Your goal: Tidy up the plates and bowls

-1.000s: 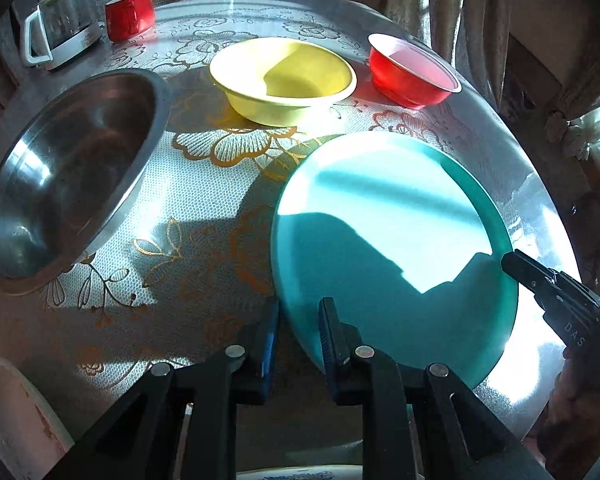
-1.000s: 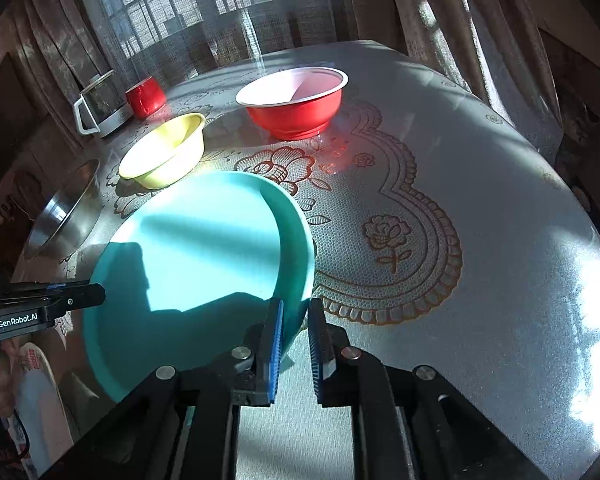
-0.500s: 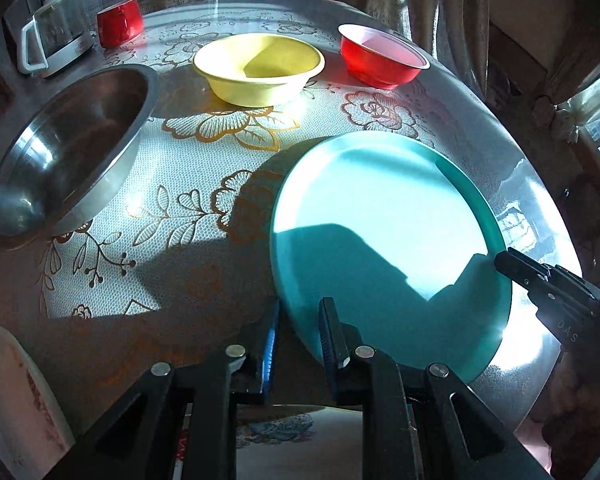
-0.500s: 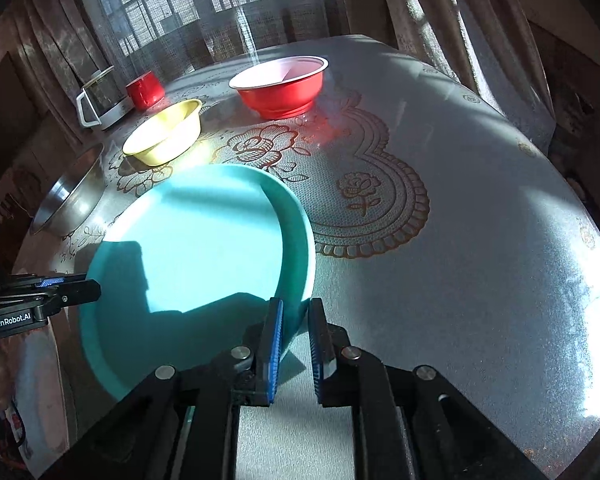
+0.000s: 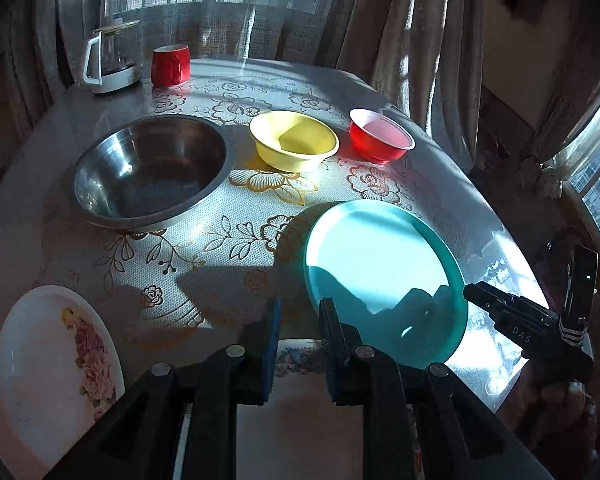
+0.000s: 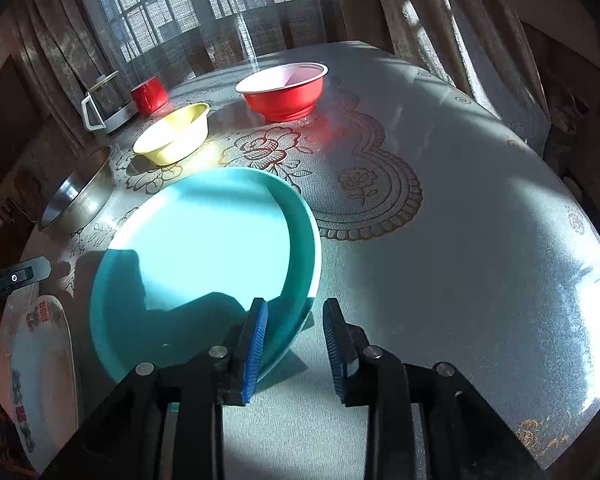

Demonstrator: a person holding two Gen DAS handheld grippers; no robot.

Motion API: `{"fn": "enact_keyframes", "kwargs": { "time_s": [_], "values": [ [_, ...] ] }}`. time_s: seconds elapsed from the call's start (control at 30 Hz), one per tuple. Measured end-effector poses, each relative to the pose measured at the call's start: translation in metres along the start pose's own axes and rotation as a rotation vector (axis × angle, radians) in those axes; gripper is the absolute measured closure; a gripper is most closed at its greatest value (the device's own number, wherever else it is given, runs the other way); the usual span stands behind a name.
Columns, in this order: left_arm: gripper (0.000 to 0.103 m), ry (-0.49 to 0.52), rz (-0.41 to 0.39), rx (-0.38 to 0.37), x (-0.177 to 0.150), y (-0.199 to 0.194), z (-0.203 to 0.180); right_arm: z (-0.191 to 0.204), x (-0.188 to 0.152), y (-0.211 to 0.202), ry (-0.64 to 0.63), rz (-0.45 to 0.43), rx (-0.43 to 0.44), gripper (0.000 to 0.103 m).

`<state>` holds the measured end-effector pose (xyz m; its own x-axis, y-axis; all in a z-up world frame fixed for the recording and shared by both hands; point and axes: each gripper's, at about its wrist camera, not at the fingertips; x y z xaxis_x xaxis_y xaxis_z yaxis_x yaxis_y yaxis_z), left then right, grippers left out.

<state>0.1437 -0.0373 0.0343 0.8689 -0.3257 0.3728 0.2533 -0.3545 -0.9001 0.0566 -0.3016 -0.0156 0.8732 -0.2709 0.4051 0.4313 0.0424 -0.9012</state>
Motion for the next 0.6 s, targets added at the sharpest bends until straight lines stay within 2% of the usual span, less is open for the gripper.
{"fn": "enact_keyframes", "kwargs": {
  "time_s": [0.1,0.23,0.3,0.4,0.5,0.6],
  "values": [
    [0.082,-0.041,-0.057,0.013,-0.024,-0.026,0.018,0.014,0.0,-0.019,-0.049,-0.047,0.052,0.071],
    [0.08,-0.143,-0.137,0.033,-0.059,-0.055,0.059,0.059,0.004,-0.038,-0.188,-0.058,0.217,0.066],
    [0.08,-0.2,-0.172,0.058,-0.076,-0.067,0.083,0.089,0.006,-0.04,-0.27,-0.013,0.337,0.065],
    [0.078,-0.28,-0.233,0.085,-0.103,-0.082,0.121,0.138,0.01,-0.037,-0.37,0.05,0.456,0.065],
    [0.067,-0.384,-0.267,0.138,-0.126,-0.091,0.156,0.187,0.015,-0.025,-0.421,0.134,0.528,0.065],
    [0.066,-0.435,-0.274,0.118,-0.146,-0.09,0.18,0.23,0.019,-0.006,-0.447,0.199,0.541,0.065]
  ]
}}
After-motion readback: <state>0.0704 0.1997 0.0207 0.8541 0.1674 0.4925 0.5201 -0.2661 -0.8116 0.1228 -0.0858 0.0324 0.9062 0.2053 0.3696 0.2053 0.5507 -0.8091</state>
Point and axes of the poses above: each gripper's, at about its wrist camera, not at the fingertips, and y roughly the way its jaws point, z to its left, x to its top, and after that the axes turned 14 degrees about z, right-handed
